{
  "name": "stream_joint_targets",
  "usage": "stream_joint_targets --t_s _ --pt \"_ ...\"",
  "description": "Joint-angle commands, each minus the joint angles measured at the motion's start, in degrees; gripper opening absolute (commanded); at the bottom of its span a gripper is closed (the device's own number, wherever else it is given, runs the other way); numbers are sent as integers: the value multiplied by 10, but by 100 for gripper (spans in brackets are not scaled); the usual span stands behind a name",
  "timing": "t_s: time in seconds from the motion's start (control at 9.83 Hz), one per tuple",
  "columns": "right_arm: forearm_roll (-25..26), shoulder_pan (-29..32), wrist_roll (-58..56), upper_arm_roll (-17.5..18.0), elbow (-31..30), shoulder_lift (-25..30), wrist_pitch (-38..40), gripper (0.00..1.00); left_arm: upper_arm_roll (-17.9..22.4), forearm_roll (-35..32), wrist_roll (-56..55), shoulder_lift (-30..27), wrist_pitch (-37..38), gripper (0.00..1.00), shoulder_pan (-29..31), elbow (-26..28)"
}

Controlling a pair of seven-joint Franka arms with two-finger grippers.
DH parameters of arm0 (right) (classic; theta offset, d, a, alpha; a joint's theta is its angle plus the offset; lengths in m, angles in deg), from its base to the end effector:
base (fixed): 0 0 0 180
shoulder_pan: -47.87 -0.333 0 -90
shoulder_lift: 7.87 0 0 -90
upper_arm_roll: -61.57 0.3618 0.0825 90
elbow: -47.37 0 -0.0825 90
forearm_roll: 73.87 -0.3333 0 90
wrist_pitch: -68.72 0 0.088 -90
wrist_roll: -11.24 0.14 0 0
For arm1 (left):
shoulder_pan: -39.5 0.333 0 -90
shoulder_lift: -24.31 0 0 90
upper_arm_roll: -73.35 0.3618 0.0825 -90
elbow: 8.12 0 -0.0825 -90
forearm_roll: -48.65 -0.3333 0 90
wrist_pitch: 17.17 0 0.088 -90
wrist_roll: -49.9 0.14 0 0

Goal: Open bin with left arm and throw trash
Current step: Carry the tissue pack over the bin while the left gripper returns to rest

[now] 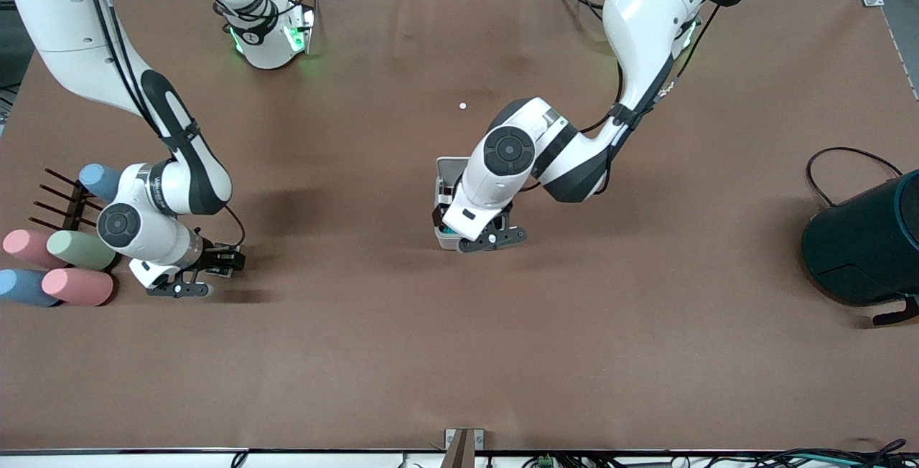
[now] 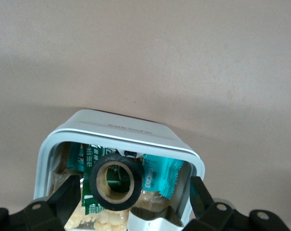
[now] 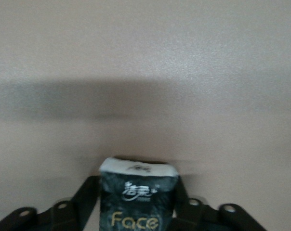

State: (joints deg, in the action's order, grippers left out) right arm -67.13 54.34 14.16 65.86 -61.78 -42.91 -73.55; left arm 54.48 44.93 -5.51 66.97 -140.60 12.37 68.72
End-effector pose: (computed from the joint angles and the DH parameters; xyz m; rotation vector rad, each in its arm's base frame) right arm 0.6200 -0.0289 0.2179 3.1137 -0.0120 -0.0469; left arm 0.5556 -0.4800 0.3364 2.9380 0.3318 -0.0849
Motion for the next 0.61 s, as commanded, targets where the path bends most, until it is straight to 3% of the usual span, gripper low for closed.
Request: stream_joint_targets --t_s 0.0,0.2,0.51 --pt "-3 0 -3 3 -11 7 6 50 25 0 4 -38 60 100 1 -5" --pt "-6 -4 5 7 -3 14 36 49 63 -2 54 -94 148 100 5 -5" --pt "-57 -34 61 32 37 31 108 50 66 -2 160 -168 255 100 103 1"
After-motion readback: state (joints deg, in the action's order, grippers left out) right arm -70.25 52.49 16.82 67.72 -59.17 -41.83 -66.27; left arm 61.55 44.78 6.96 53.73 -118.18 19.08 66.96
